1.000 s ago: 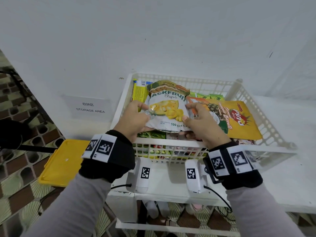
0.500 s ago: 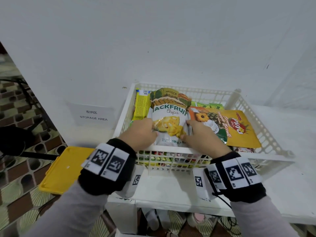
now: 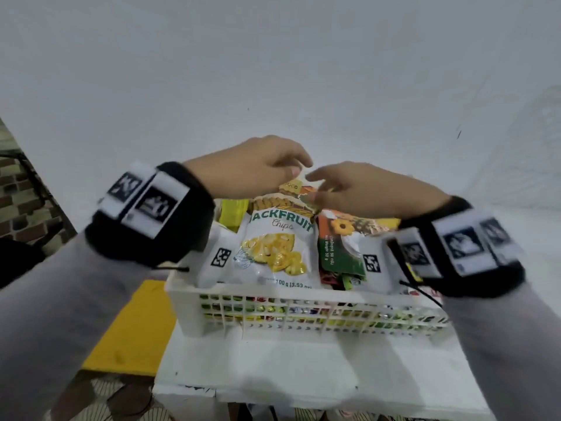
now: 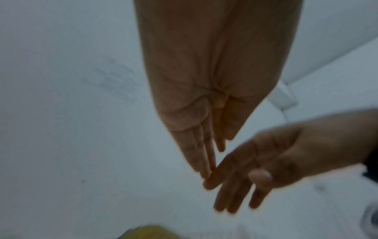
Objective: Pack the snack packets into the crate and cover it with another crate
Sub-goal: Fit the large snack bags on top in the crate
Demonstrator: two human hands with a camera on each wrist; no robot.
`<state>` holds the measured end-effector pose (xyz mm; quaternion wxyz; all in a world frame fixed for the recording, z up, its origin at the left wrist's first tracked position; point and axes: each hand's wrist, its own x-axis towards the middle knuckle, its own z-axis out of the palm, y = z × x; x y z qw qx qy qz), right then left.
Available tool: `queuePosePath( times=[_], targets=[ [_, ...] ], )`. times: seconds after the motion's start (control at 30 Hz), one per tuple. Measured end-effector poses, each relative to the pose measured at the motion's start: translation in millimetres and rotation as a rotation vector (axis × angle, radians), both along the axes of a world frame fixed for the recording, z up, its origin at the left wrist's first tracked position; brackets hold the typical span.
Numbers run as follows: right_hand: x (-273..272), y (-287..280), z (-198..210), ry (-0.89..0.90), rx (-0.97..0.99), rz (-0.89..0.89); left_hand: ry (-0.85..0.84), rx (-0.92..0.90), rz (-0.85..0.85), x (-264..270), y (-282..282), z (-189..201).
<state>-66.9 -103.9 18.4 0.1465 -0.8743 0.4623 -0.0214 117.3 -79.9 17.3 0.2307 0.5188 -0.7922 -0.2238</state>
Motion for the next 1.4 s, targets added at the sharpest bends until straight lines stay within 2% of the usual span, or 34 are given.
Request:
queuePosePath(
  times=[0.07, 0.17, 0.27, 0.5, 0.6, 0.7, 0.8, 1.0, 1.13, 1.27, 1.4],
  targets=[
    [13, -24, -6, 0.100, -0.016, 0.052, -0.054, 0.015, -0.004, -4, -30, -7],
    [27, -57, -27, 0.214, 0.020, 0.128, -0.339, 0.091, 0.012, 3, -66, -25],
    [27, -88, -46, 0.119, 0.119, 0.129, -0.462, 0.233, -0.002, 11, -94, -40],
    [24, -135, -76, -0.175, 0.296, 0.068, -0.414, 0.466, -0.048, 19, -133, -50],
    [23, -142, -78, -0.196, 0.401, 0.076, -0.435, 0.549, -0.068, 22, -139, -54],
    [20, -148, -82, -0.179, 0.597, 0.048, -0.434, 0.611, -0.073, 25, -142, -55],
    [16, -155, -87, -0.243, 0.772, 0.031, -0.413, 0.598, -0.073, 30, -142, -54],
    [10, -168, -85, -0.329, 0.978, 0.072, -0.223, 0.722, -0.110, 35, -137, -48],
    [17, -166, -81, -0.275, 1.004, 0.165, -0.199, 0.725, -0.109, 33, -140, -49],
    [24, -167, -81, -0.202, 0.915, 0.202, -0.236, 0.708, -0.084, 34, -141, -50],
    [25, -168, -75, -0.145, 0.831, 0.248, -0.156, 0.649, -0.074, 44, -139, -47]
  ],
)
